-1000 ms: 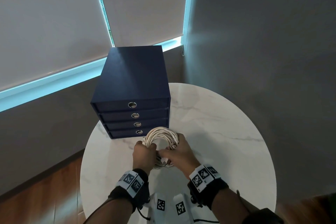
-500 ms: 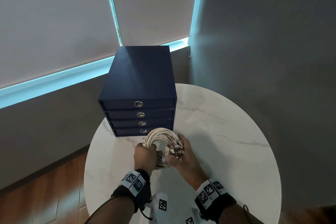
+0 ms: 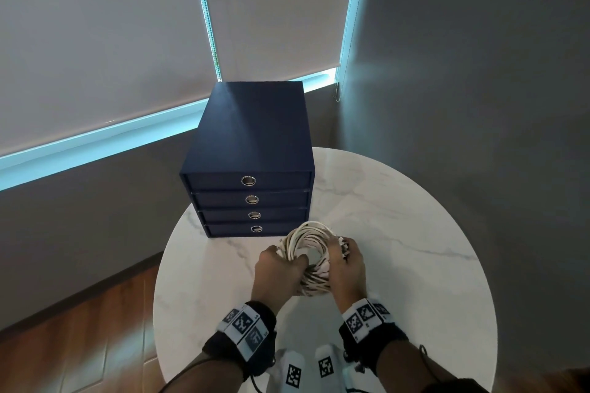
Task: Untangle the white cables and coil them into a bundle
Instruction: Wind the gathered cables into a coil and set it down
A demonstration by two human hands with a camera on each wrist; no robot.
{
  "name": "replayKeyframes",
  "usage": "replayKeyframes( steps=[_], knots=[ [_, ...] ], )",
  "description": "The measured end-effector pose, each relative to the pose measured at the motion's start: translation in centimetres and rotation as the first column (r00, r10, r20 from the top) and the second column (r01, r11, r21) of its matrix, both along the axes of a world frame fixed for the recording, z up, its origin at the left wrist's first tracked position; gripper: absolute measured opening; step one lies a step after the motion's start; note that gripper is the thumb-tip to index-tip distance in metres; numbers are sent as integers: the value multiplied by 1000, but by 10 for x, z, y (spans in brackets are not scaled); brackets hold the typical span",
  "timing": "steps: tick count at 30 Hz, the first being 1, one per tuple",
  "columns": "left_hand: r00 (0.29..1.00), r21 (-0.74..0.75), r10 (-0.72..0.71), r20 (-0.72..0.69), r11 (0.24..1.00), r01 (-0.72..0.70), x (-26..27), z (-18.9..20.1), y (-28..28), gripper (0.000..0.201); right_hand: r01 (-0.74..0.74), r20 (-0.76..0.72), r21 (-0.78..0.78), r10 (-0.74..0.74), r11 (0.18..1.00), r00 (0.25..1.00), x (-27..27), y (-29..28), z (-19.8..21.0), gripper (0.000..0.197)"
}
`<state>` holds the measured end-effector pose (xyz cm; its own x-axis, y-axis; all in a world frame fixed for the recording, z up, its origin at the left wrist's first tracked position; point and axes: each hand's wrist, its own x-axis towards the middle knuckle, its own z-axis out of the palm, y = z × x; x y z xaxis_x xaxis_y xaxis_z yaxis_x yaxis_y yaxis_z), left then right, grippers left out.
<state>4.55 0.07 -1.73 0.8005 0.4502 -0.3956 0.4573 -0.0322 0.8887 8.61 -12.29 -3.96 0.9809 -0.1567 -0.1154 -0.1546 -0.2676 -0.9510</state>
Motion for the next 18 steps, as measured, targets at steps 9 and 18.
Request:
replayKeyframes(
  steps=[9, 18],
  knots=[
    [987, -213, 134, 88, 971, -112, 3, 3, -4, 28, 45, -30, 185, -40, 982, 999, 4, 4, 5, 30],
    [987, -243, 85, 138, 969, -50, -4, 0, -7, 40, 110, -154, 258, -72, 960, 985, 15, 2, 5, 43]
  ],
)
